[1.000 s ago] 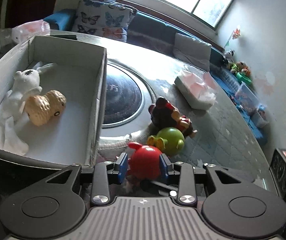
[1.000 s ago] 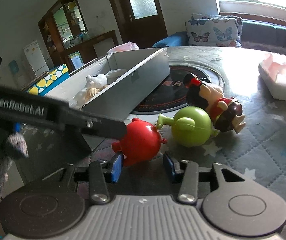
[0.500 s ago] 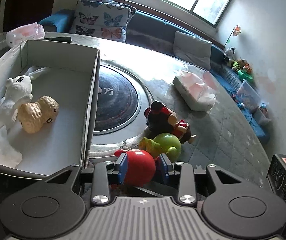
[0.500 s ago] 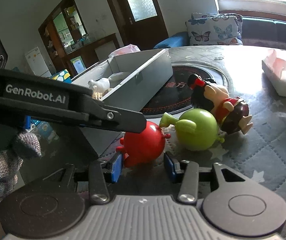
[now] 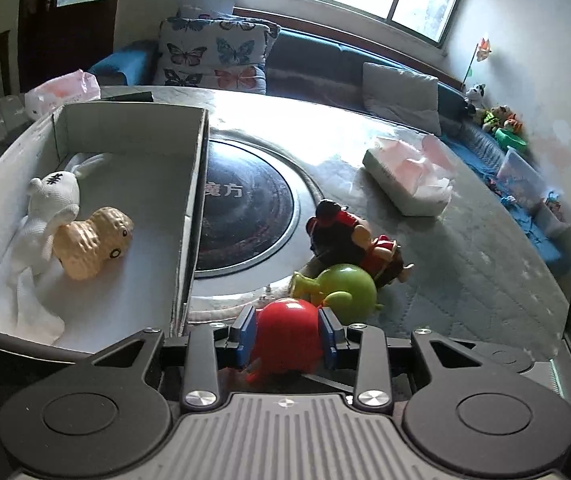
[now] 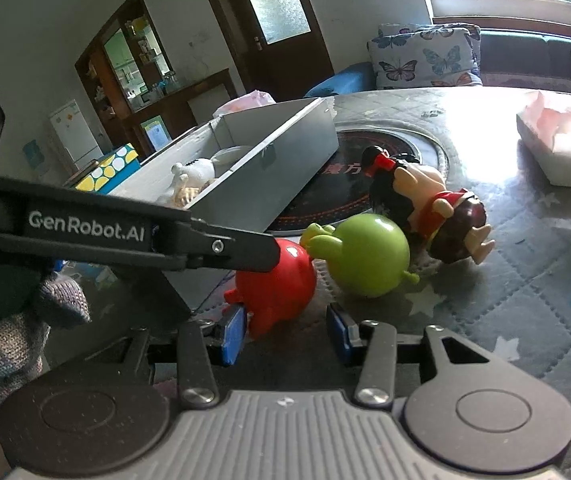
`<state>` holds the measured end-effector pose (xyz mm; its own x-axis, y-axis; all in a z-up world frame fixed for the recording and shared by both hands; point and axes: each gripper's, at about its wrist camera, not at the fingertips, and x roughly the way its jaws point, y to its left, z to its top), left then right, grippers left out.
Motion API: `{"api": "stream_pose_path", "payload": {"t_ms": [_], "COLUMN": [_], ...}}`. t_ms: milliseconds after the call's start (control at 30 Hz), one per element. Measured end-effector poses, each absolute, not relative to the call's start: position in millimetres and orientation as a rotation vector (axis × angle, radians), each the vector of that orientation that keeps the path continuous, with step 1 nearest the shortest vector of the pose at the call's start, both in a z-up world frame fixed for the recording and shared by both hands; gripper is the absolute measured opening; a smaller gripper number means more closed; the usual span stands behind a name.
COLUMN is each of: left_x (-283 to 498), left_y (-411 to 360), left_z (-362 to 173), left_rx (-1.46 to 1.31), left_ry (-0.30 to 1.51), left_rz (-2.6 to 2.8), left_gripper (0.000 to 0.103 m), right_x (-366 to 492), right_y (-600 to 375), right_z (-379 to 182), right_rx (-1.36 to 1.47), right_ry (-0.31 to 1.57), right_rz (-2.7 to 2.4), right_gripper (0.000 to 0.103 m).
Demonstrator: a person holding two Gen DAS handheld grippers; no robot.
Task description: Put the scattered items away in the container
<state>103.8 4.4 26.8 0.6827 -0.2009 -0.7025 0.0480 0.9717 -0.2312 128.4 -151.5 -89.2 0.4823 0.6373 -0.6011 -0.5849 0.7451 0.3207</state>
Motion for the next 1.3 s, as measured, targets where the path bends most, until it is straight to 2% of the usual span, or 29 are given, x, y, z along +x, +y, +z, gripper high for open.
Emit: {"api": "stream_pose_path", "payload": {"t_ms": [333, 1300], "left_x": [97, 118], "left_y": [29, 22], "left_z": [28, 18], "left_rx": [-0.222, -0.337], "left_ry": [0.791, 0.836], "left_rz": [-0.120, -0.185], "left_gripper": [0.032, 0.035], "right_x": [130, 145], "right_y": [-154, -148], "right_z": [-91, -95], "right_rx": [0.085, 0.163], "right_ry": [0.760, 0.771], "right_rz": [0.744, 0.777], "right_gripper": [0.045, 0.048]}}
